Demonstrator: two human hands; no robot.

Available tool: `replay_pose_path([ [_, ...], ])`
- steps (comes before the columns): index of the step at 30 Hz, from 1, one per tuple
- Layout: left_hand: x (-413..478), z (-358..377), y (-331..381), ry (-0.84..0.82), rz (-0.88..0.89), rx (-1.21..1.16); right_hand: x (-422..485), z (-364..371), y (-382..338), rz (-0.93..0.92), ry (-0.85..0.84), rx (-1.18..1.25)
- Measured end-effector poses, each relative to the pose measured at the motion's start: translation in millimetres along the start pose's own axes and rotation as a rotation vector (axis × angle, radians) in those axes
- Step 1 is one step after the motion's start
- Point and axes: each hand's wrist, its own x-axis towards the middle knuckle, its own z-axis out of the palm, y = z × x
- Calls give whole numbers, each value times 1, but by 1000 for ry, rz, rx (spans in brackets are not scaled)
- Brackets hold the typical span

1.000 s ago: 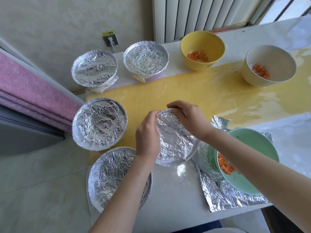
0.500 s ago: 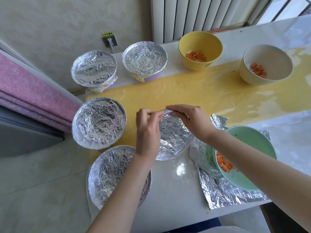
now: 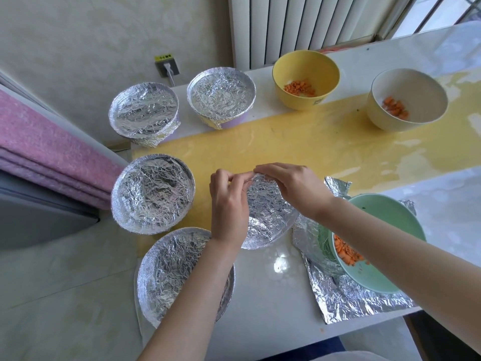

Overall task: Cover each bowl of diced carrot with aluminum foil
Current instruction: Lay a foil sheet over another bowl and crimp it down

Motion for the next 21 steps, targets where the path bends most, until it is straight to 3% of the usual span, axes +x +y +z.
replay_pose_path([
  [6,-2,0,-1,-5,6,-5,2,-1,-5,-19,-17,-35],
  [12,-2,-4,-3,-47,24,6,3,-2,-7,183,-55,121],
  [21,-8,-5,-1,-39,-21,42,4,-2,-10,142,-84,141],
])
